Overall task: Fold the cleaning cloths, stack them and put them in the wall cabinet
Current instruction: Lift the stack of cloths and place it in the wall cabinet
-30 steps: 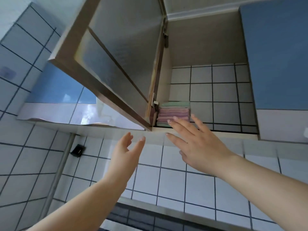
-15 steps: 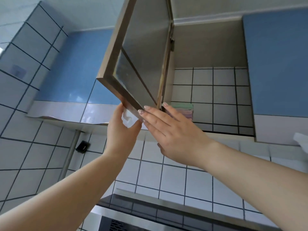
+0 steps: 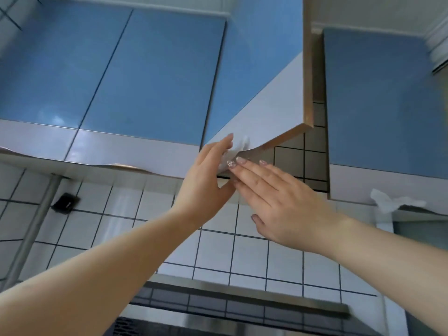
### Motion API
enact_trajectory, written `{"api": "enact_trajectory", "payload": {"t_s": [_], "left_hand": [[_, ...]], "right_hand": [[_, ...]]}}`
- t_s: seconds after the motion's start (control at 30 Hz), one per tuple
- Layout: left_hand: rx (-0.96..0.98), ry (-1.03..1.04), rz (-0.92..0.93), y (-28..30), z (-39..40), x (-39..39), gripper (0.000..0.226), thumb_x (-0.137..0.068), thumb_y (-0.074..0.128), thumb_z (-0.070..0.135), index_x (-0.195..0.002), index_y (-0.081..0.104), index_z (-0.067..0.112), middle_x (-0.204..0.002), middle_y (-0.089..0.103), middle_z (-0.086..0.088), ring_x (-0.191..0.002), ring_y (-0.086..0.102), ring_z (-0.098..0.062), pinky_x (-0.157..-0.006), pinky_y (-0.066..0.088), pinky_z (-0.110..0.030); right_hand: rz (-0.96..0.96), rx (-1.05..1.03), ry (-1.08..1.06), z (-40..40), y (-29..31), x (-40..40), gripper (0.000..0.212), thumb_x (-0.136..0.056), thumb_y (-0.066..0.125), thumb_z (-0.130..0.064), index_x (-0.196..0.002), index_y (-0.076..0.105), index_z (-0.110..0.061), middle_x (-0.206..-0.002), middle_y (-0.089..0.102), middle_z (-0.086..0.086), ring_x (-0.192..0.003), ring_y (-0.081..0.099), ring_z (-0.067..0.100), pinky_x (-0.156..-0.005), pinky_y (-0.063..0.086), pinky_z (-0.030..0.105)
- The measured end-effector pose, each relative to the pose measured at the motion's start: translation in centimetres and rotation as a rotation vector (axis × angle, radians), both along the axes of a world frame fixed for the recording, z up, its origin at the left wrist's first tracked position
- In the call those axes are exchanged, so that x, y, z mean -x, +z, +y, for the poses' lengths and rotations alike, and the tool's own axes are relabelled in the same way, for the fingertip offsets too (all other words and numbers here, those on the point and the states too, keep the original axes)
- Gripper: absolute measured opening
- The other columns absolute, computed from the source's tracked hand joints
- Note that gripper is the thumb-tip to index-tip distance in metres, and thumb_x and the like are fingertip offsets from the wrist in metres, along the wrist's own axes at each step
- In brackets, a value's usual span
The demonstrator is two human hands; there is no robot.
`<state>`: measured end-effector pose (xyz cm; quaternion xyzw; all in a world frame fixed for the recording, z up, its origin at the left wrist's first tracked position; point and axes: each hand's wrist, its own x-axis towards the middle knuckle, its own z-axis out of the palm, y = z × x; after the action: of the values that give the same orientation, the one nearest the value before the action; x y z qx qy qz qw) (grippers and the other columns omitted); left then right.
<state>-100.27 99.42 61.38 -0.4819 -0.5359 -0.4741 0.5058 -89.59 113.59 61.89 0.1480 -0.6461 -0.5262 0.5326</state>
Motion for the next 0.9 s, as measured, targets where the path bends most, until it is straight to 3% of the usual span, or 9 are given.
{"api": "enact_trajectory", "payload": {"t_s": [0.1,0.2,0.37,0.47,0.5,0.57,0.63,0.73,0.9], "left_hand": [[0.031,0.031,0.034,0.1,1.7,0.6,0.065,-0.081,0.067,0.009,-0.139,0.041,0.020,-0.137,0.045,0.004,-0.129,0.041,-0.011,-0.110,0.034,-0.031],[0.045,0.226,0.141,0.0,3.7,1.2,0.071,-0.077,0.070,0.011,-0.141,0.039,0.020,-0.139,0.046,0.000,-0.137,0.032,-0.022,-0.114,0.023,-0.054],[0.191,0.450,0.148,0.6,7.3,0.8,0.073,-0.080,0.065,0.023,-0.143,0.029,0.030,-0.136,0.040,-0.002,-0.134,0.031,-0.025,-0.116,0.005,-0.053],[0.271,0.579,0.140,1.1,10.1,1.0,0.070,-0.085,0.059,0.027,-0.145,0.022,0.024,-0.140,0.035,0.001,-0.135,0.028,-0.023,-0.116,0.001,-0.052],[0.284,0.618,0.142,1.1,11.1,1.4,0.069,-0.085,0.058,0.027,-0.144,0.023,0.021,-0.142,0.034,0.001,-0.136,0.028,-0.023,-0.115,0.001,-0.052],[0.297,0.667,0.137,0.9,12.6,1.9,0.066,-0.084,0.058,0.023,-0.142,0.028,0.018,-0.142,0.035,0.000,-0.135,0.030,-0.024,-0.115,0.003,-0.053],[0.296,0.711,0.141,0.7,13.9,2.4,0.069,-0.076,0.066,0.022,-0.138,0.036,0.016,-0.135,0.042,-0.001,-0.130,0.039,-0.025,-0.114,0.011,-0.054],[0.258,0.778,0.156,0.6,15.1,3.4,0.080,-0.056,0.079,0.023,-0.130,0.050,0.016,-0.121,0.055,-0.002,-0.115,0.054,-0.025,-0.108,0.027,-0.056],[0.258,0.858,0.193,0.4,16.4,4.5,0.083,-0.050,0.079,0.021,-0.129,0.053,0.016,-0.118,0.058,-0.003,-0.109,0.058,-0.026,-0.104,0.034,-0.057]], "right_hand": [[0.035,0.048,-0.134,1.6,0.3,-1.4,0.060,-0.083,0.044,-0.023,-0.137,0.041,0.003,-0.150,0.031,0.021,-0.140,0.031,0.033,-0.115,0.026,0.044],[0.049,0.154,-0.209,3.1,-0.3,-2.0,0.065,-0.084,0.045,-0.028,-0.140,0.035,0.002,-0.153,0.024,0.020,-0.143,0.023,0.032,-0.116,0.022,0.046],[0.044,0.363,-0.272,5.6,-1.2,-1.8,0.080,-0.072,0.065,-0.033,-0.139,0.039,0.002,-0.152,0.026,0.019,-0.142,0.025,0.032,-0.116,0.021,0.047],[0.029,0.476,-0.318,6.4,-0.8,-0.6,0.084,-0.066,0.070,-0.038,-0.136,0.045,0.000,-0.150,0.033,0.017,-0.139,0.032,0.031,-0.112,0.022,0.046],[0.003,0.510,-0.338,6.6,-0.7,0.0,0.087,-0.068,0.069,-0.039,-0.140,0.039,-0.001,-0.152,0.028,0.017,-0.142,0.027,0.030,-0.113,0.017,0.044],[-0.085,0.575,-0.340,7.4,-0.4,1.4,0.091,-0.082,0.058,-0.040,-0.149,0.009,-0.003,-0.159,0.000,0.013,-0.147,0.001,0.026,-0.116,-0.001,0.040],[-0.177,0.693,-0.386,8.1,0.1,2.4,0.092,-0.088,0.050,-0.040,-0.148,-0.011,-0.008,-0.158,-0.017,0.008,-0.146,-0.015,0.022,-0.116,-0.009,0.038],[-0.194,0.784,-0.326,9.1,0.2,4.1,0.093,-0.088,0.051,-0.039,-0.148,-0.014,-0.009,-0.157,-0.019,0.008,-0.145,-0.017,0.021,-0.117,-0.007,0.037],[-0.242,0.850,-0.255,10.6,-0.3,6.0,0.091,-0.086,0.054,-0.039,-0.150,-0.007,-0.017,-0.156,-0.021,0.008,-0.145,-0.020,0.022,-0.119,-0.005,0.038]]}}
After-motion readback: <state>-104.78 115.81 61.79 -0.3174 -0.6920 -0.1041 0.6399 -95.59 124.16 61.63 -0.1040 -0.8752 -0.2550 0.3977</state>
